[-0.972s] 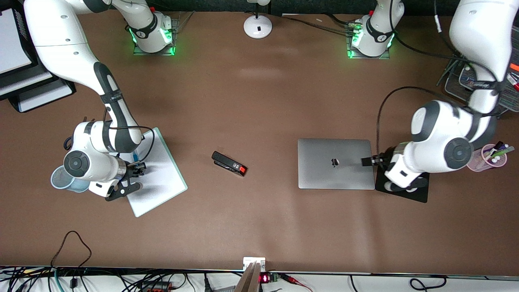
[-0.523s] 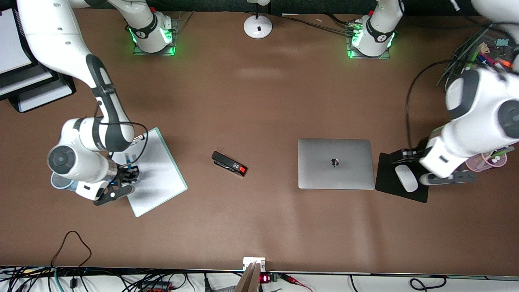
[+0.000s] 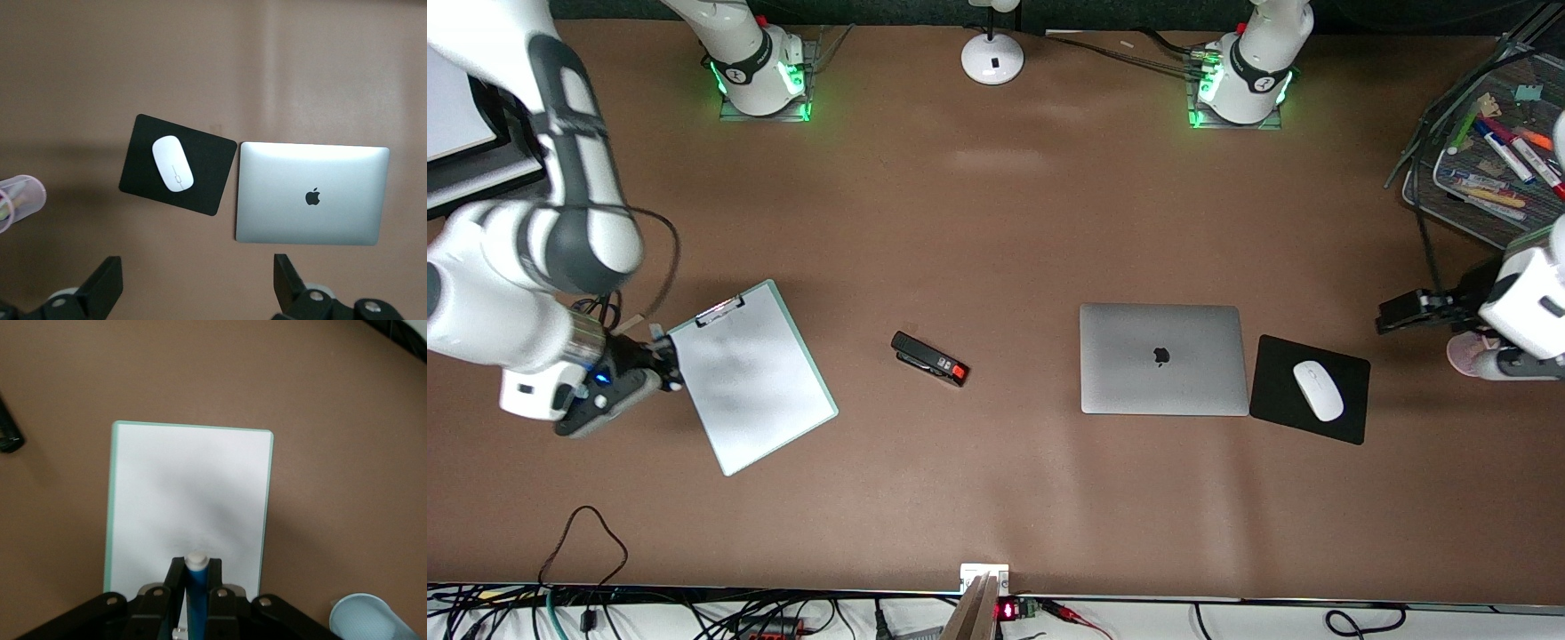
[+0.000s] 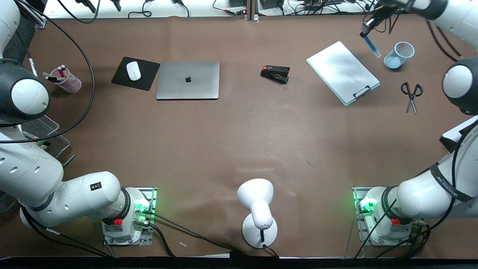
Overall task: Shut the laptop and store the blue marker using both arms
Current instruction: 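Raise the left gripper while the right gripper carries the marker toward the cup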
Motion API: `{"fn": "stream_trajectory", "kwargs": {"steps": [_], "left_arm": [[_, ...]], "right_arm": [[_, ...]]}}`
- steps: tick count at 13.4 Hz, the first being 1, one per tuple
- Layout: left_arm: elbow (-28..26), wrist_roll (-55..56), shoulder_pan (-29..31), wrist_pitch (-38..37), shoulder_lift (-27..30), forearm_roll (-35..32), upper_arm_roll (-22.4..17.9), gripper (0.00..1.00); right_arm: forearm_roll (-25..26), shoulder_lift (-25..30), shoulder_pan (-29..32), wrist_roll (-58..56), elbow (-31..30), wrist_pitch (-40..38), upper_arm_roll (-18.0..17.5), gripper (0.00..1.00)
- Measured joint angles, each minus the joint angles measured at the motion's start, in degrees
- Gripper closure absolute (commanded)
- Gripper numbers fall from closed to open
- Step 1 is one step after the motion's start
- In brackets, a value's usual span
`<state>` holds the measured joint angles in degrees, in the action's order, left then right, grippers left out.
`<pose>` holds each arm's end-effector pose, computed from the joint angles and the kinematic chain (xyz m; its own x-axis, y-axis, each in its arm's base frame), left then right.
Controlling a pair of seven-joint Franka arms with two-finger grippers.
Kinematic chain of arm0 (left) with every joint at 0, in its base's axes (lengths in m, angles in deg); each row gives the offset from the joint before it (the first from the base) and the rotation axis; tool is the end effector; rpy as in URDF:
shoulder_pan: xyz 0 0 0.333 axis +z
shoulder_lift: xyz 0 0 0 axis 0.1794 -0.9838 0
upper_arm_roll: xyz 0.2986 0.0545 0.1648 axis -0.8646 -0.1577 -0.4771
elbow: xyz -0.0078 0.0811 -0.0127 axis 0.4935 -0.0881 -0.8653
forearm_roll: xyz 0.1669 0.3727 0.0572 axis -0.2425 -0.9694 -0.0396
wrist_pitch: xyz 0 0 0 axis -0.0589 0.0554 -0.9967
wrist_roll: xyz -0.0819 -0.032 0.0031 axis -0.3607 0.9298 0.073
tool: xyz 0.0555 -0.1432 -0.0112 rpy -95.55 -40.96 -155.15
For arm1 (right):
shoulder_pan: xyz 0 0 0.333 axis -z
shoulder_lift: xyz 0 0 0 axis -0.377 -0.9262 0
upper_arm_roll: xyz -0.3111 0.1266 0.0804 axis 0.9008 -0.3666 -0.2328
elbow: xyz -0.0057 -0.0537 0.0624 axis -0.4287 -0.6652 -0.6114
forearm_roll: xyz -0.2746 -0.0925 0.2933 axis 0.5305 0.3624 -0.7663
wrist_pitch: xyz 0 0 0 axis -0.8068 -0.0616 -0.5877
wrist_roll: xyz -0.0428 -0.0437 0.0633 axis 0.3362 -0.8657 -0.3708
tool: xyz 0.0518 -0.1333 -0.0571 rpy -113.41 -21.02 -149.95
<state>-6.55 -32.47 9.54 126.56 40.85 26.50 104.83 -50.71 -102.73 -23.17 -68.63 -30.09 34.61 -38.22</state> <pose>0.6829 0.0073 0.5339 0.9985 0.0450 -0.0307 0.0454 -0.9989 0.0140 0.7199 0.0203 0.3616 0.7959 0.5966 0.1028 0.6048 -0.7912 -0.0910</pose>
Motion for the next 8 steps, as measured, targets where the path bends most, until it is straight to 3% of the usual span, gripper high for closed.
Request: {"fn": "stream_trajectory", "kwargs": {"steps": [3, 8], "left_arm": [[1.40, -0.27, -0.04, -2.61, 0.00, -1.17, 0.68, 0.00], [5.24, -0.33, -0.31, -8.48, 0.30, -1.17, 2.26, 0.00]], "right_arm": [[-3.73, 4.31, 2.41, -11.45, -0.09, -3.09, 0.11, 0.88], [-14.45, 4.76, 11.03, -40.01, -0.99, -4.49, 0.37, 0.89]]}}
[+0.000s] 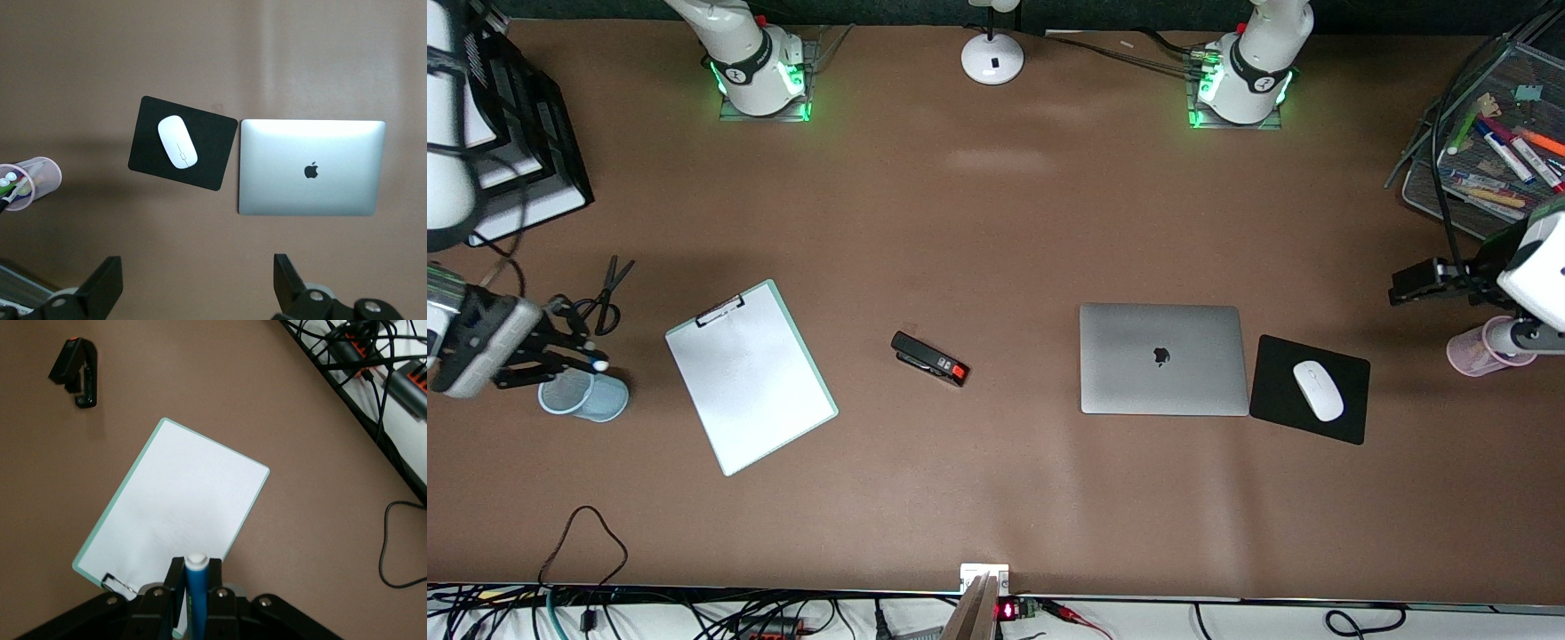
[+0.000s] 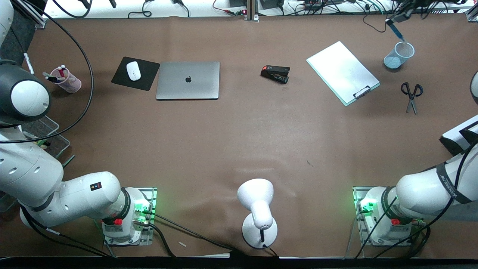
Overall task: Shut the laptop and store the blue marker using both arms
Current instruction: 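Raise the left gripper while the right gripper carries the marker toward the cup, then lower the blue marker into the light blue cup with the right gripper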
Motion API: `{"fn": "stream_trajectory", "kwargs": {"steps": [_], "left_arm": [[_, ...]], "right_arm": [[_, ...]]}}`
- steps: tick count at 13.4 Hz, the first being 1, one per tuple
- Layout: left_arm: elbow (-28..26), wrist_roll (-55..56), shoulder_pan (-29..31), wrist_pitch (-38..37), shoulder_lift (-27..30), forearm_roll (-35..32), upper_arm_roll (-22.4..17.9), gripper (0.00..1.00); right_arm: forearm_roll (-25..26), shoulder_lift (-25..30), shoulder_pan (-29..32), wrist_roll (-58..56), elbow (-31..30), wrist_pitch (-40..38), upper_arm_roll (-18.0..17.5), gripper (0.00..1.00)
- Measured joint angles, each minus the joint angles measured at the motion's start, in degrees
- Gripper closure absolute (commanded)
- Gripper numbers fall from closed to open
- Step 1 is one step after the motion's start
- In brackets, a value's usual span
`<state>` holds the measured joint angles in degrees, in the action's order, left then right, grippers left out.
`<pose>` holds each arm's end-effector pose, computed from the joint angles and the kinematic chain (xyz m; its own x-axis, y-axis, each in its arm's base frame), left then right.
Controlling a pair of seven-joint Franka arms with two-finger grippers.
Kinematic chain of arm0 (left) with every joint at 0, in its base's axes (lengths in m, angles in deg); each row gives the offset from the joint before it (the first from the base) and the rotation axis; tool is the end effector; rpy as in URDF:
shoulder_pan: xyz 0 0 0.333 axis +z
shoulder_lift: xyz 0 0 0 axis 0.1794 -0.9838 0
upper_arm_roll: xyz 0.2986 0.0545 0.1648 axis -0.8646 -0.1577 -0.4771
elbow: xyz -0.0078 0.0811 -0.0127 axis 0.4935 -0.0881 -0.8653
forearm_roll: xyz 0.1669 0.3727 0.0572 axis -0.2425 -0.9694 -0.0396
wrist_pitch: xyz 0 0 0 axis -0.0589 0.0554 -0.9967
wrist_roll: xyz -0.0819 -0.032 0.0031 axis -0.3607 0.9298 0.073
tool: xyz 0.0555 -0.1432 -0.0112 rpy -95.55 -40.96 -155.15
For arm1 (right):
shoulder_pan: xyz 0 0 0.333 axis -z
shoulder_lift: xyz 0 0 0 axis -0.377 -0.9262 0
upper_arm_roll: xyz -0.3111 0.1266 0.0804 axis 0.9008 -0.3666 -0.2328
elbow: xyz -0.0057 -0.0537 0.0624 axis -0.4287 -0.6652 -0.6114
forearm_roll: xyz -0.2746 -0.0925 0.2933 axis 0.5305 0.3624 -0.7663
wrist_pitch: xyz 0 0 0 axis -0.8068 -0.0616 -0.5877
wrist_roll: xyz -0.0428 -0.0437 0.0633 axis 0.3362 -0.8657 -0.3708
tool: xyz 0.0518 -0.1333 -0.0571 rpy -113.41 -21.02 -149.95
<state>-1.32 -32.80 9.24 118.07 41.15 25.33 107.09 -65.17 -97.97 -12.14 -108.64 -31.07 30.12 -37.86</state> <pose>0.6650 -0.0074 0.5722 0.9970 0.0100 -0.0766 0.0100 -0.9999 -0.0010 0.6983 -0.0906 0.4122 0.4649 0.8100 0.3574 0.8789 -0.4711 -0.0756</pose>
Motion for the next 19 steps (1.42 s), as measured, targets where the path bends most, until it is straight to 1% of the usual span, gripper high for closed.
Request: {"fn": "stream_trajectory", "kwargs": {"steps": [2, 3, 4, 6, 7, 9, 11, 13, 16, 19], "left_arm": [[0.49, -0.01, -1.59, -0.46, 1.28, 0.00, -1.08, 0.00], [0.45, -0.01, -4.26, -0.78, 2.41, 0.15, -3.89, 0.00], [0.23, -0.02, -7.97, -1.09, 3.68, 0.96, -8.08, 0.00], [-0.90, -0.02, -14.30, -1.45, 6.15, 4.69, -15.82, 0.00], [-1.94, -0.04, -16.27, -1.45, 7.36, 6.79, -18.82, 0.00], [-5.94, -0.23, -19.05, 0.61, 10.32, 8.72, -22.72, 0.00], [-11.23, -0.25, -20.45, 3.00, 13.57, 8.84, -23.90, 0.00], [-14.86, -0.25, -20.92, 3.71, 15.98, 8.84, -24.20, 0.00], [-19.10, -0.26, -21.17, 5.04, 18.76, 8.86, -24.68, 0.00], [-21.72, -0.27, -22.11, 5.39, 20.97, 8.86, -24.76, 0.00]], "right_arm": [[-3.46, 0.00, 2.92, -8.63, -0.03, -2.99, 0.03, 0.89], [-4.74, 0.00, 3.92, -12.77, -0.04, -3.59, 0.03, 0.89], [-6.08, 0.00, 4.68, -17.12, -0.04, -3.84, 0.04, 0.89], [-8.84, 0.00, 5.94, -24.83, 0.23, -5.28, 0.05, 0.90], [-9.55, 0.00, 6.58, -28.27, 0.55, -6.68, 0.07, 0.90], [-9.97, -0.22, 8.07, -34.40, 0.76, -8.20, 0.14, 0.90], [-10.04, -1.13, 9.44, -39.20, 0.78, -8.57, 0.17, 0.90], [-10.11, -2.26, 10.15, -42.78, 0.93, -8.81, 0.18, 0.90], [-12.17, -5.43, 10.24, -46.91, 2.52, -10.28, 0.17, 0.90], [-13.75, -9.75, 10.42, -48.78, 6.66, -10.71, 0.17, 0.90]]}}
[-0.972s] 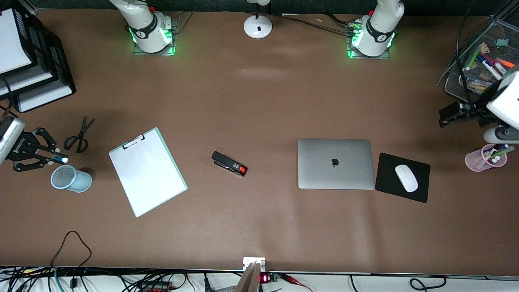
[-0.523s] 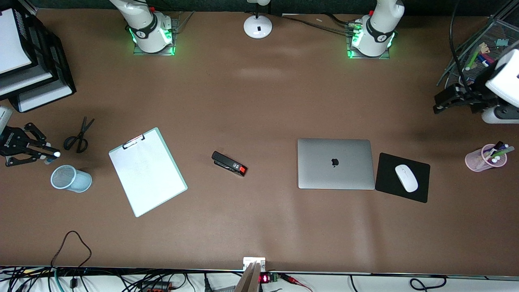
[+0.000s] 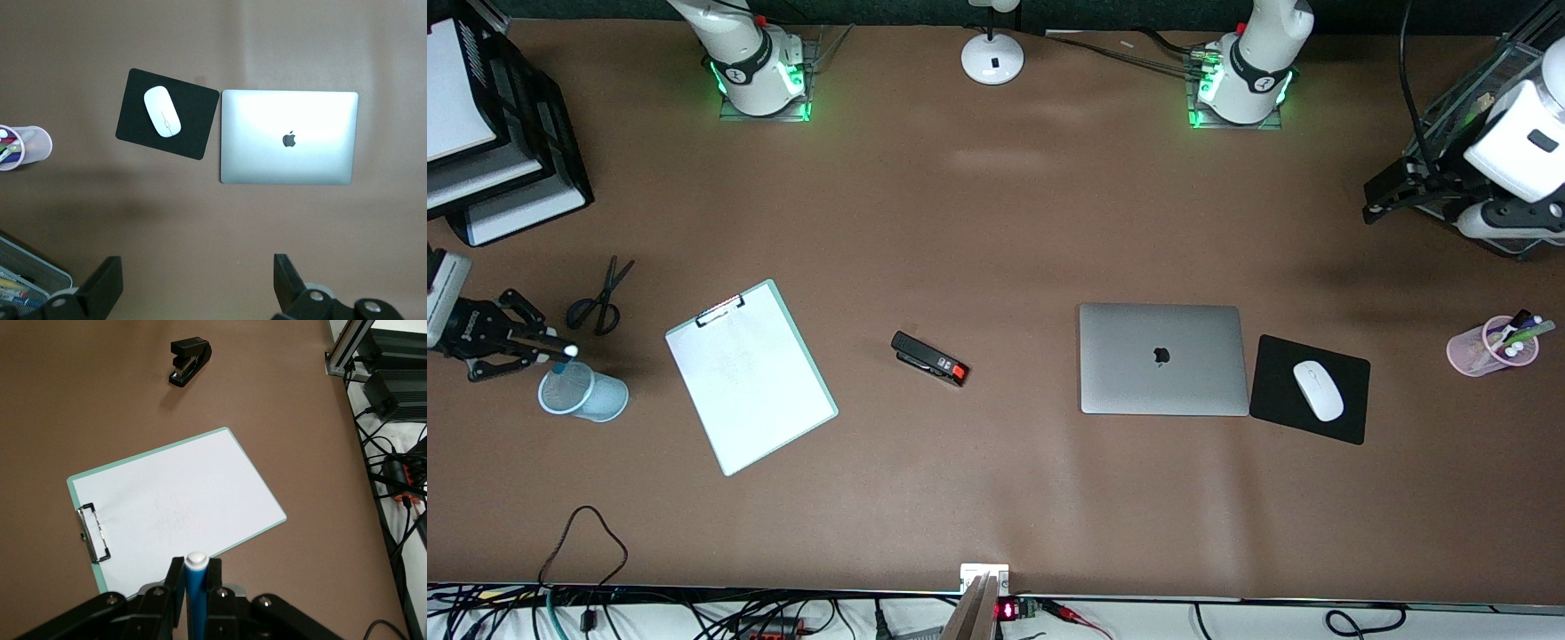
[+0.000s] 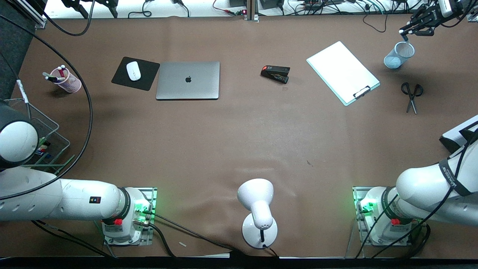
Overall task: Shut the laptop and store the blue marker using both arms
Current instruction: 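Lower the blue marker into the light blue cup with the right gripper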
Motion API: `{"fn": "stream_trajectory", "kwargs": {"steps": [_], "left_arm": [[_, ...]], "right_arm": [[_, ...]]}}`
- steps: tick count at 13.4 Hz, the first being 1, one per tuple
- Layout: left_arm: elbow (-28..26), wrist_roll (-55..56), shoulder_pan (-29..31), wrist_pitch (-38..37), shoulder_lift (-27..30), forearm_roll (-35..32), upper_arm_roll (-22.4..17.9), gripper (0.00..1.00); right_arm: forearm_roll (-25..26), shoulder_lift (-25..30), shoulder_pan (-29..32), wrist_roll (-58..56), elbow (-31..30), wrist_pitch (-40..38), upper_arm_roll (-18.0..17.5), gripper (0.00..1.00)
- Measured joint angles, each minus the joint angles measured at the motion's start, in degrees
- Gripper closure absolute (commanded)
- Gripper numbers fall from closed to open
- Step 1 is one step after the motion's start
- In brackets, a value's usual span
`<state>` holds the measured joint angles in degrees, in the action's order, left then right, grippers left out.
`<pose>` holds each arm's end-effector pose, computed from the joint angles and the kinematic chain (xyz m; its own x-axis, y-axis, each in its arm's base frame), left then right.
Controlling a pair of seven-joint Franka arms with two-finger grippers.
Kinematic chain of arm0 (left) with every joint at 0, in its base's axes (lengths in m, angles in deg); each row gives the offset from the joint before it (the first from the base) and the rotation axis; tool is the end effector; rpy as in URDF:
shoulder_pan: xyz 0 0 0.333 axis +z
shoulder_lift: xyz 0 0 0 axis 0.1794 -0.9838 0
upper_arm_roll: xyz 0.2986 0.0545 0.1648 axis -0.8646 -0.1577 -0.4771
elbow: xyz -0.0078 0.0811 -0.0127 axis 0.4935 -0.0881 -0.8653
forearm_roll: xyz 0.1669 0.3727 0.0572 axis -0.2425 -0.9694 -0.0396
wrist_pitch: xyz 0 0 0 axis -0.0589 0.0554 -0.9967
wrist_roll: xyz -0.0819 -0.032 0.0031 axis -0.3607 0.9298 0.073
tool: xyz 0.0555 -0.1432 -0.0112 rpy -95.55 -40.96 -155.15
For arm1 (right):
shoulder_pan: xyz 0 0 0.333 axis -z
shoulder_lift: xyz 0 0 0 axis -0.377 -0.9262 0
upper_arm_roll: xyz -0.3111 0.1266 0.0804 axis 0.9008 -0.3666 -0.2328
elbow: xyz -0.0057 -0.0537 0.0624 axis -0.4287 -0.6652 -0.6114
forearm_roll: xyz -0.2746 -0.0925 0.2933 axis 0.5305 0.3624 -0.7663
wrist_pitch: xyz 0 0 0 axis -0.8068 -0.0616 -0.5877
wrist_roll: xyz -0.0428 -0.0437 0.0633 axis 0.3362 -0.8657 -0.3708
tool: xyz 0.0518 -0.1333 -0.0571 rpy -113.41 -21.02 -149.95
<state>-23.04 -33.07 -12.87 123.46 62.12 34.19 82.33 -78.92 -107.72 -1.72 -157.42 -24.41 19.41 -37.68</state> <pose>0.5638 -0.0493 0.6051 0.9993 0.0186 -0.0312 0.0186 -0.9998 -0.0014 0.6939 -0.1859 0.3507 -0.1341 0.7996 0.5854 0.9879 0.0613 0.1425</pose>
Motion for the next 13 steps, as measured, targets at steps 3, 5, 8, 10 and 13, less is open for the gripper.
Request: {"fn": "stream_trajectory", "kwargs": {"steps": [3, 5, 8, 10, 13], "left_arm": [[-1.00, 0.00, -0.04, 0.05, 0.80, 0.00, -0.10, 0.00], [-1.12, 0.00, -0.04, 0.05, 0.84, 0.00, -0.08, 0.00], [-1.14, -0.03, -0.06, 0.05, 0.93, 0.00, -0.05, 0.00], [-1.16, -0.04, -0.06, 0.05, 0.97, 0.00, -0.04, 0.00], [-1.24, -0.05, -0.07, 0.28, 0.96, 0.00, -0.04, 0.00]], "right_arm": [[-0.83, -3.10, 0.62, -0.79, 2.87, -1.11, 0.00, 0.90], [-1.00, -4.28, 1.16, -1.26, 3.44, -1.42, 0.00, 0.90], [-2.65, -6.38, 2.41, -1.30, 3.49, -1.58, 0.01, 0.90], [-3.06, -7.90, 3.27, -1.52, 3.50, -1.59, 0.01, 0.90], [-3.14, -8.67, 3.73, -1.73, 3.56, -1.60, 0.01, 0.90]]}}
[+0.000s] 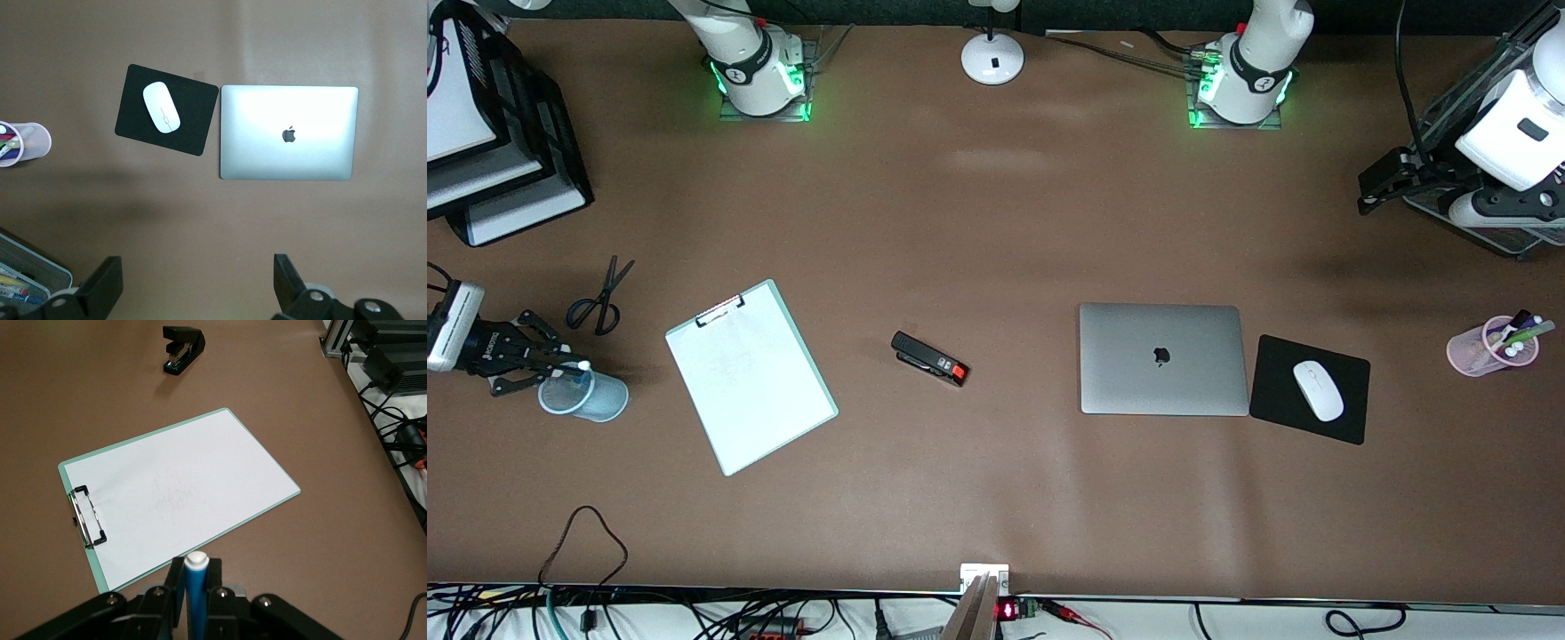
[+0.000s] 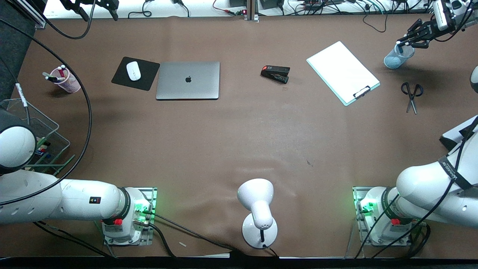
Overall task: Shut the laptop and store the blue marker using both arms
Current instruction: 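Lower the blue marker into the light blue cup with the right gripper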
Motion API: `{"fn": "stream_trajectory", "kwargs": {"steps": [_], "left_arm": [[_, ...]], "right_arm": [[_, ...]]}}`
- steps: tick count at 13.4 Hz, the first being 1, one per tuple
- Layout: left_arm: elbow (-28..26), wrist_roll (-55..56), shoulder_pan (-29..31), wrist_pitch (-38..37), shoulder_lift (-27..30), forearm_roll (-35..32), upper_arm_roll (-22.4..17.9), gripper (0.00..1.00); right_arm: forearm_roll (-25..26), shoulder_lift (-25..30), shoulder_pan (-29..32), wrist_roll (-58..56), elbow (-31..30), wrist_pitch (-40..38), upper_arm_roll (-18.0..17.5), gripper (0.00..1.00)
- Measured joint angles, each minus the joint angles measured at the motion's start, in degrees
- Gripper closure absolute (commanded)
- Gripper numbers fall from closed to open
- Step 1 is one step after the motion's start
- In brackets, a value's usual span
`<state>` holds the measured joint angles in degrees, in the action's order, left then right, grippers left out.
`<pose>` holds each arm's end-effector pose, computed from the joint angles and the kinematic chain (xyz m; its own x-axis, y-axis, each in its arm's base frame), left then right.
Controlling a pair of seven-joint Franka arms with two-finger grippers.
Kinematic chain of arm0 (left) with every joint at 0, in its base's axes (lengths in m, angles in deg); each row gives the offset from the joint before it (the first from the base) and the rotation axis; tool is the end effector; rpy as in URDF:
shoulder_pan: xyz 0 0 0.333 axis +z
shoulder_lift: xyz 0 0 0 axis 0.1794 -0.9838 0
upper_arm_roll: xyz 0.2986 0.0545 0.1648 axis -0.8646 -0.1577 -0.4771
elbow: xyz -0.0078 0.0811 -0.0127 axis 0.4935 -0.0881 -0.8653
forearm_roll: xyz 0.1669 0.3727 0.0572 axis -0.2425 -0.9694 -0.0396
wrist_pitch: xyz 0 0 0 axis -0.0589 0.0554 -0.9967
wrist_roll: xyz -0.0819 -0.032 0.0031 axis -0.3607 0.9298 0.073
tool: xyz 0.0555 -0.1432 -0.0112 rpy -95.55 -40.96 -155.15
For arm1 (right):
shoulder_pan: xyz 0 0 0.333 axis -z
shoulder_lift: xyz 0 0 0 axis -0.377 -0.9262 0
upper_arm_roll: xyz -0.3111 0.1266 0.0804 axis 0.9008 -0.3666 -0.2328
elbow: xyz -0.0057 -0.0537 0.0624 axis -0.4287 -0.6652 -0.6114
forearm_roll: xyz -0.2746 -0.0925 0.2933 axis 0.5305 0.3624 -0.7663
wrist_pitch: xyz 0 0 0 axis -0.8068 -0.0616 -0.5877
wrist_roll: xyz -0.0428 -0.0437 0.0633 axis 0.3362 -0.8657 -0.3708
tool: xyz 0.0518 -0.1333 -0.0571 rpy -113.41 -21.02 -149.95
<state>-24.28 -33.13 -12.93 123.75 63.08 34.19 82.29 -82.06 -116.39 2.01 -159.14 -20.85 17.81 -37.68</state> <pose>0.5584 -0.0492 0.6044 0.9994 0.0172 -0.0310 0.0172 -0.9999 -0.0020 0.6929 -0.2275 0.2732 -0.0569 0.7472 0.6621 0.9964 0.0011 0.0843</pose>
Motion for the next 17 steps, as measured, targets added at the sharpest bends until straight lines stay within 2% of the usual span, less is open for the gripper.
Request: {"fn": "stream_trajectory", "kwargs": {"steps": [5, 14, 15, 16, 17], "left_arm": [[-0.11, -0.04, -0.16, 0.29, -0.37, 0.00, 0.02, 0.00], [0.40, -0.04, -1.04, 0.83, -0.60, 0.00, 0.75, 0.00], [0.40, -0.04, -1.04, 1.01, -0.62, 0.00, 0.75, 0.00], [0.43, -0.04, -1.04, 1.21, -0.62, 0.00, 0.75, 0.00], [0.47, -0.04, -1.04, 1.28, -0.62, 0.00, 0.75, 0.00]], "right_arm": [[-2.74, -1.89, 1.87, 0.00, 0.02, 0.00, 0.01, 0.90], [-3.49, -4.16, 3.43, 0.01, 0.69, 0.19, 0.00, 0.90], [-3.60, -4.30, 3.53, 0.03, 0.70, 0.20, 0.00, 0.84], [-3.70, -4.50, 3.71, 0.04, 0.72, 0.28, 0.00, 0.32], [-3.78, -4.71, 3.94, 0.10, 0.78, 0.32, 0.00, 0.00]]}}
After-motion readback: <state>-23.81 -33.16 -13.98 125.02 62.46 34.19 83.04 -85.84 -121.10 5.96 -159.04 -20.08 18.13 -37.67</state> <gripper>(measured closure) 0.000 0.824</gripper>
